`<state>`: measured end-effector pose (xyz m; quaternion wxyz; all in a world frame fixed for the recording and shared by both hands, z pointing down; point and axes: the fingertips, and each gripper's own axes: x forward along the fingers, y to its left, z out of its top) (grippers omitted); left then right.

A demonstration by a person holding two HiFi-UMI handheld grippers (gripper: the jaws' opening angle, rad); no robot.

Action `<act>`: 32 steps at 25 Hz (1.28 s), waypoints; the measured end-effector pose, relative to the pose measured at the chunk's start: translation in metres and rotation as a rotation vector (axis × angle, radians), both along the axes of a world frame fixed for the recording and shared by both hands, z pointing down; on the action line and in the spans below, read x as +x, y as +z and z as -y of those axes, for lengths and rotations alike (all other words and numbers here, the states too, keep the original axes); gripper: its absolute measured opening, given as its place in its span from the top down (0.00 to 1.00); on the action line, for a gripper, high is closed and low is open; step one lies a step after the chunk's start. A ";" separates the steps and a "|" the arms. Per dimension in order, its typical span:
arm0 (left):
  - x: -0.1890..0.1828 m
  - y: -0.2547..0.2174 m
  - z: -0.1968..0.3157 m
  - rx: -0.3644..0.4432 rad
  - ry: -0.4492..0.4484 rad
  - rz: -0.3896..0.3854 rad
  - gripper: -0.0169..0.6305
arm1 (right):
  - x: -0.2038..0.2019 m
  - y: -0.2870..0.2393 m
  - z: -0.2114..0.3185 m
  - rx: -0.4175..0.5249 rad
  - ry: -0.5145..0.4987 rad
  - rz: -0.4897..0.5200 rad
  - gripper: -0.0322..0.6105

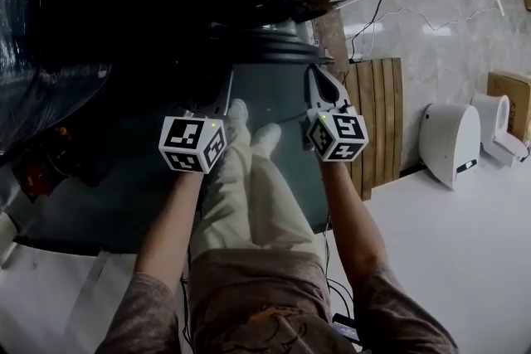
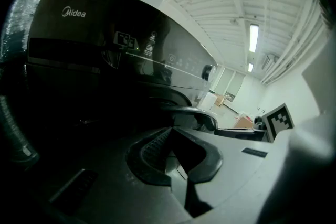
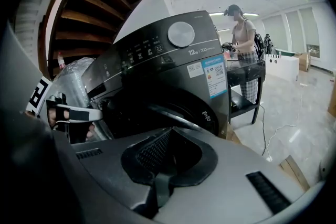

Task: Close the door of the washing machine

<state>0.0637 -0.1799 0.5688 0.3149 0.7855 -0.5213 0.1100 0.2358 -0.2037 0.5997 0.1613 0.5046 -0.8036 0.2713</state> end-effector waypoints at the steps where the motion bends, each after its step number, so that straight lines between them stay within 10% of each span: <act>1: 0.000 0.000 0.003 -0.001 -0.003 0.000 0.97 | 0.000 -0.001 0.006 0.000 -0.001 0.002 0.96; 32: -0.002 0.010 0.045 -0.055 -0.103 -0.063 0.97 | -0.011 0.005 0.081 -0.012 -0.040 -0.032 0.96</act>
